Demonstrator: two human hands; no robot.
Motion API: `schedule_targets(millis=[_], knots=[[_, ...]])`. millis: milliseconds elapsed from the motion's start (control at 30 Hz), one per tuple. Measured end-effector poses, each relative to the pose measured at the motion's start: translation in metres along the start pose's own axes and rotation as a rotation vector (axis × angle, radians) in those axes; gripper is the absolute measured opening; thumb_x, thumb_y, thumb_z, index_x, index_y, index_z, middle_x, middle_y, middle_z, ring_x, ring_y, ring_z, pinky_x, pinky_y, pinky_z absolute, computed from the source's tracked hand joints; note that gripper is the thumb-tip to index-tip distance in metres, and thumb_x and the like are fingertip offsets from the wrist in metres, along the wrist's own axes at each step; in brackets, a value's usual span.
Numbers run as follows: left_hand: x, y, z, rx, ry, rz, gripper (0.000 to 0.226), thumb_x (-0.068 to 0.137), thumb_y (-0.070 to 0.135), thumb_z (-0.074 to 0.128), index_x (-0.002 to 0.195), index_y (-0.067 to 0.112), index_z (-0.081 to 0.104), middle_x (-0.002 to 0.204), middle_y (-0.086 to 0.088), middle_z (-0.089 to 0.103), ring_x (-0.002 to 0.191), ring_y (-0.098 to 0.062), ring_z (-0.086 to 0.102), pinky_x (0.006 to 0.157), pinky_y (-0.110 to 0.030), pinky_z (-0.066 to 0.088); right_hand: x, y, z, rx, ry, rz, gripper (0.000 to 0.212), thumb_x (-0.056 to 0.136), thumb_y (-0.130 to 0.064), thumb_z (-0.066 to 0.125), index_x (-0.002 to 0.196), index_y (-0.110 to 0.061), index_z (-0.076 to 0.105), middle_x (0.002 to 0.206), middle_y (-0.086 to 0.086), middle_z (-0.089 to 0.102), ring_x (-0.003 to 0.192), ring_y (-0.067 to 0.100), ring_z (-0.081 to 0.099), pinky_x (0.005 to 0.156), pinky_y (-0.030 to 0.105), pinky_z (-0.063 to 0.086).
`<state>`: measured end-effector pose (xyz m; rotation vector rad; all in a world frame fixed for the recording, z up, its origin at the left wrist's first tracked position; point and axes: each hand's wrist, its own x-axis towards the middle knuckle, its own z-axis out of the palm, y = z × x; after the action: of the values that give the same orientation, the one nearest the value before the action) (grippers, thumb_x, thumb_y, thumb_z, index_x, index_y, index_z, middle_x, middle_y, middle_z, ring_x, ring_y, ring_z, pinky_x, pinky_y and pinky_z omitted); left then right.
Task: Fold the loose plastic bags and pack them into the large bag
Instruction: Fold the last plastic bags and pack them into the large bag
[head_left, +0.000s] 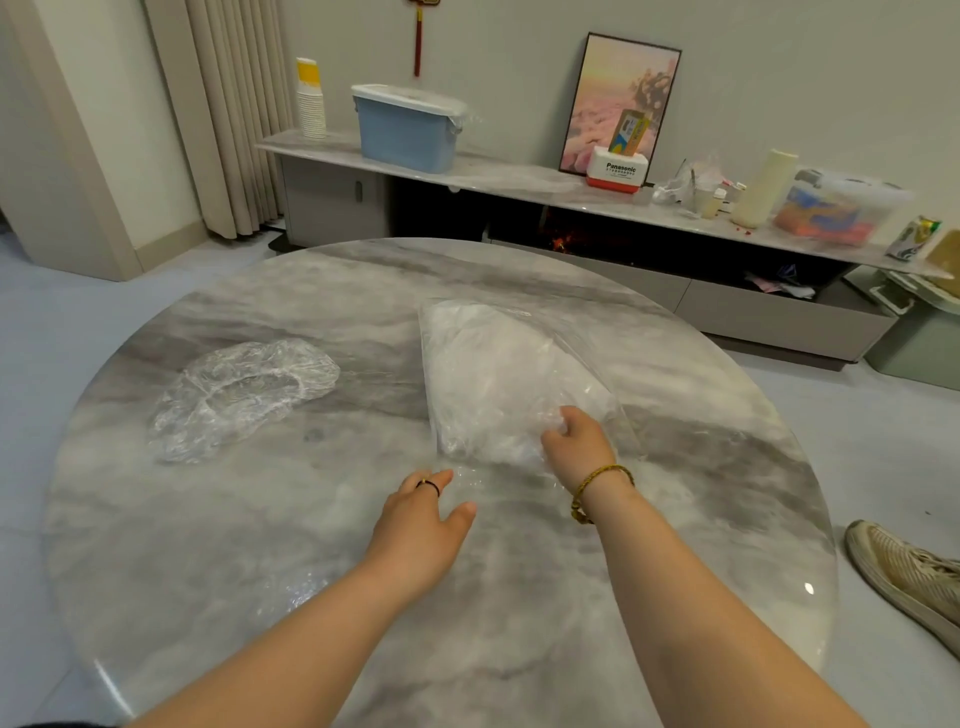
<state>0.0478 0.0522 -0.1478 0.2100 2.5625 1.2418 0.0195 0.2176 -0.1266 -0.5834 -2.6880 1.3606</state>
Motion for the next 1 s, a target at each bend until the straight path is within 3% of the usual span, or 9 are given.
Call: schedule_targets(millis=[67, 200, 300, 467, 567, 700, 800, 900, 1000], knots=[[0.006, -0.002, 0.002, -0.02, 0.014, -0.022, 0.052, 0.097, 0.026, 0.043, 0.144, 0.013, 0.026, 0.149, -0.002, 0.026, 0.134, -0.017, 0.033, 0.108, -0.025, 0.028, 0.01, -0.003, 0.009, -0.082, -0.029, -0.012, 0.015, 0.092, -0.002, 0.036, 0.096, -0.017, 0.04, 0.069, -0.004, 0.036, 0.063, 0.012, 0.039, 0.051, 0.02, 0.027], [0.008, -0.003, 0.001, -0.083, 0.057, -0.023, 0.05, 0.097, 0.023, 0.04, 0.144, 0.014, 0.025, 0.145, -0.002, 0.032, 0.125, -0.015, 0.042, 0.096, -0.017, 0.031, 0.027, -0.004, 0.018, -0.376, -0.033, -0.027, 0.036, 0.093, -0.004, 0.035, 0.128, -0.012, 0.038, 0.091, 0.006, 0.052, 0.088, 0.026, 0.049, 0.073, 0.028, 0.038], [0.009, -0.006, 0.0, -0.104, 0.07, -0.032, 0.048, 0.097, 0.023, 0.04, 0.143, 0.015, 0.027, 0.144, 0.0, 0.034, 0.125, -0.012, 0.042, 0.087, -0.012, 0.03, 0.042, -0.004, 0.016, -0.701, 0.007, -0.063, 0.04, 0.093, -0.004, 0.037, 0.133, -0.007, 0.035, 0.12, 0.015, 0.053, 0.112, 0.032, 0.049, 0.089, 0.033, 0.039], [0.013, -0.011, 0.0, -0.096, 0.07, -0.018, 0.046, 0.097, 0.022, 0.042, 0.141, 0.018, 0.031, 0.139, 0.001, 0.039, 0.114, -0.007, 0.045, 0.08, -0.008, 0.026, 0.067, 0.004, 0.01, -0.964, 0.109, -0.08, 0.041, 0.093, -0.005, 0.039, 0.133, -0.007, 0.039, 0.135, 0.012, 0.039, 0.125, 0.028, 0.036, 0.101, 0.032, 0.031], [0.016, -0.013, 0.002, -0.096, 0.053, 0.003, 0.045, 0.096, 0.022, 0.042, 0.141, 0.019, 0.031, 0.139, 0.003, 0.038, 0.112, -0.004, 0.044, 0.082, -0.008, 0.027, 0.08, 0.008, 0.012, -0.817, 0.137, 0.023, 0.038, 0.094, -0.002, 0.035, 0.132, -0.008, 0.042, 0.134, 0.013, 0.043, 0.121, 0.029, 0.045, 0.096, 0.034, 0.038], [0.019, -0.014, 0.003, -0.101, 0.022, 0.016, 0.047, 0.096, 0.022, 0.043, 0.141, 0.022, 0.03, 0.138, 0.006, 0.036, 0.104, -0.001, 0.04, 0.083, -0.007, 0.027, 0.082, 0.012, 0.017, -0.316, 0.236, 0.128, 0.038, 0.092, 0.0, 0.037, 0.129, -0.008, 0.04, 0.118, 0.014, 0.055, 0.105, 0.032, 0.054, 0.086, 0.035, 0.043], [0.019, -0.014, 0.004, -0.113, -0.018, 0.046, 0.046, 0.094, 0.021, 0.047, 0.138, 0.026, 0.035, 0.142, 0.011, 0.028, 0.108, -0.001, 0.04, 0.092, -0.01, 0.03, 0.069, 0.012, 0.016, -0.06, 0.263, 0.142, 0.045, 0.089, 0.003, 0.042, 0.132, -0.008, 0.033, 0.102, 0.006, 0.049, 0.088, 0.022, 0.047, 0.074, 0.027, 0.038], [0.017, -0.015, 0.005, -0.085, -0.059, 0.102, 0.038, 0.091, 0.021, 0.054, 0.127, 0.032, 0.048, 0.148, 0.014, 0.016, 0.13, -0.005, 0.033, 0.097, -0.008, 0.024, 0.052, 0.016, 0.015, -0.102, 0.23, 0.057, 0.038, 0.088, 0.002, 0.045, 0.124, -0.005, 0.037, 0.12, 0.01, 0.048, 0.098, 0.024, 0.049, 0.078, 0.025, 0.036], [0.014, -0.014, 0.004, -0.089, -0.091, 0.143, 0.026, 0.087, 0.023, 0.061, 0.107, 0.039, 0.057, 0.151, 0.016, 0.012, 0.136, -0.005, 0.025, 0.103, -0.012, 0.022, 0.036, 0.021, 0.011, -0.238, 0.22, -0.023, 0.027, 0.09, -0.001, 0.044, 0.117, -0.005, 0.047, 0.128, 0.007, 0.044, 0.101, 0.024, 0.049, 0.076, 0.021, 0.034]])
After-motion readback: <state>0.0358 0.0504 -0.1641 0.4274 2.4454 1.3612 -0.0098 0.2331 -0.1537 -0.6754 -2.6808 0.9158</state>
